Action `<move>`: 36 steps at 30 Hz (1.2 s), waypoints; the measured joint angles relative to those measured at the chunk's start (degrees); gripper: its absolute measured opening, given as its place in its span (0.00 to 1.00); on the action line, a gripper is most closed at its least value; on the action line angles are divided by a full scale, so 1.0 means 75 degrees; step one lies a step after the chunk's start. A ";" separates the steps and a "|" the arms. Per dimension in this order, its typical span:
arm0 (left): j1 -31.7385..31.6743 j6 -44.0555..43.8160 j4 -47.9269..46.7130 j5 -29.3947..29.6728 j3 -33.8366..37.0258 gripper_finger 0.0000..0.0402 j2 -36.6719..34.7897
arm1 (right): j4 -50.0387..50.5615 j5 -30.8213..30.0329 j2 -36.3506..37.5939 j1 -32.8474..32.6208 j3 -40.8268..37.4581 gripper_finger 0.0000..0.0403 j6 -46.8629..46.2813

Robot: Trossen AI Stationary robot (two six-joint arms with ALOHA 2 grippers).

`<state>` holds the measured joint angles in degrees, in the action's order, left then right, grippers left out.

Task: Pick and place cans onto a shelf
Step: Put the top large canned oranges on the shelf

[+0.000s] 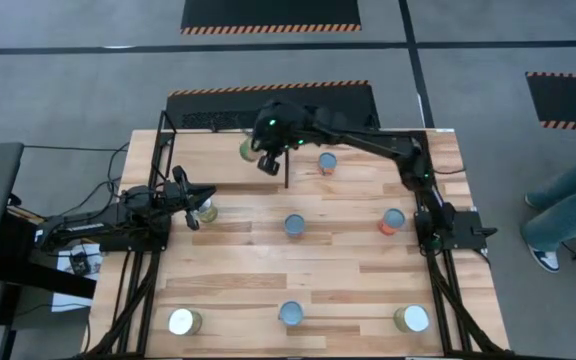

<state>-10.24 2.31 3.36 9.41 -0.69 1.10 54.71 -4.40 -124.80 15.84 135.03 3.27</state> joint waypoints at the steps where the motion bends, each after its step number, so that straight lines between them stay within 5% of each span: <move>1: 0.0000 0.0000 0.0000 0.0003 0.0000 0.08 0.0000 | -0.0138 -0.0056 -0.0021 -0.0037 -0.0215 0.02 -0.0004; 36: 0.0003 -0.0058 -0.0021 -0.0003 0.0002 0.08 0.0000 | 0.0397 -0.0444 -0.1066 -0.0247 -0.0299 0.02 0.0050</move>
<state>-10.22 1.87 3.20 9.39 -0.67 1.10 57.69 -7.73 -132.80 13.99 132.79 3.64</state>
